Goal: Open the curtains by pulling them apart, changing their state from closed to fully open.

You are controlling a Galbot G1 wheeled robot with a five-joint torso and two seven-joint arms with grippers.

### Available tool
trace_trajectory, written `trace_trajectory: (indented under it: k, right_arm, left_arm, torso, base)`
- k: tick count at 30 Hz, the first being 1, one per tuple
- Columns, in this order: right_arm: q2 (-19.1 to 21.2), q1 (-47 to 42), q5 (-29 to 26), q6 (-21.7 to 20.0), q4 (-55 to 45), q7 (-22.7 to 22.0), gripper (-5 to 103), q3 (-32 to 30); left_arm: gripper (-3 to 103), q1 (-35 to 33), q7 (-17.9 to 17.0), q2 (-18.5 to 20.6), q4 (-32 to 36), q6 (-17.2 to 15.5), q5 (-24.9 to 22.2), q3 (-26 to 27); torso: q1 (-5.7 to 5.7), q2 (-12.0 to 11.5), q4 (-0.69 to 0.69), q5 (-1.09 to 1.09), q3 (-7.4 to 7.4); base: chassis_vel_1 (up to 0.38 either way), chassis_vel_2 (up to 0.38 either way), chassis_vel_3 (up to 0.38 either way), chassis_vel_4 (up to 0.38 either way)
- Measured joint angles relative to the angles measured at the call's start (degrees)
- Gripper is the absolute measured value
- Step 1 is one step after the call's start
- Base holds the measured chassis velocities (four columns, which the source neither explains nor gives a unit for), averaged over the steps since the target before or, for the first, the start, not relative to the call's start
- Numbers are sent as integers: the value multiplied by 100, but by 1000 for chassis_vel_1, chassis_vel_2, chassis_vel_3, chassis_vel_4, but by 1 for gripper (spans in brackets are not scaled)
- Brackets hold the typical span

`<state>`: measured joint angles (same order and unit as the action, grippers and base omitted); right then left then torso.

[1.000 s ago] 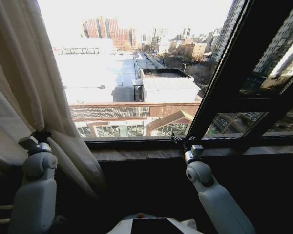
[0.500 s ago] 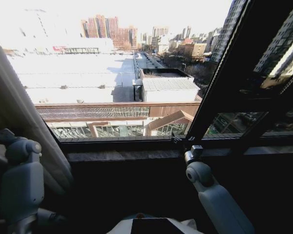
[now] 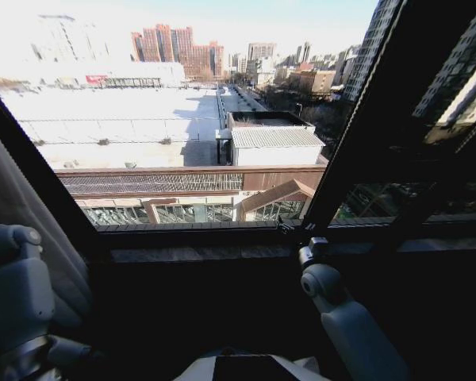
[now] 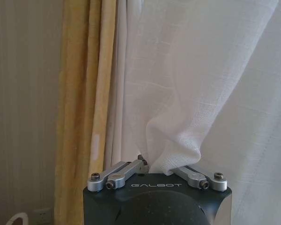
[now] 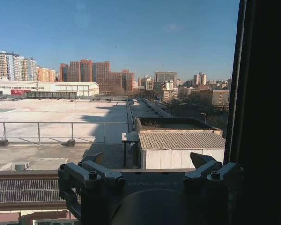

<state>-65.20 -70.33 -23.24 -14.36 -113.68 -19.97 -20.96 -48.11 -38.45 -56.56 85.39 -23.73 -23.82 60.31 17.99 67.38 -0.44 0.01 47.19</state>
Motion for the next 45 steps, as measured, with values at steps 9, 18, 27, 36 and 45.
trace_trajectory:
  k: [9, 18, 27, 36, 45]
  right_arm:
    - [-57, 51, 73, 0, 58, 5, 100, 78]
    - [-69, -63, 124, -18, 17, -24, 100, 176]
    - [310, -338, -46, -13, -176, -121, 100, 120]
    - [452, -251, -126, -12, -168, -140, 100, 268]
    - [379, -203, -116, -62, -266, -97, 100, 435]
  left_arm:
    - [31, -901, 1612, -273, 1180, -303, 228, -228]
    - [64, -1748, 1971, -692, 2538, -764, 380, -287]
    - [96, -3379, 2424, -1018, 3869, -741, 93, 147]
    - [100, -4306, 3787, -1317, 4599, 375, -354, 169]
    - [100, -4108, 3756, -1557, 4894, 115, -520, -221]
  torso:
    - [0, 0, -1, 1, 0]
    - [-1, 0, 0, 3, -1]
    - [-1, 1, 1, 3, -1]
    - [-1, 1, 0, 2, -1]
    - [-1, 0, 0, 1, 0]
  base:
    - [0, 0, 0, 0]
    - [0, 0, 0, 0]
    - [0, 0, 0, 0]
    - [0, 0, 0, 0]
    - [0, 0, 0, 0]
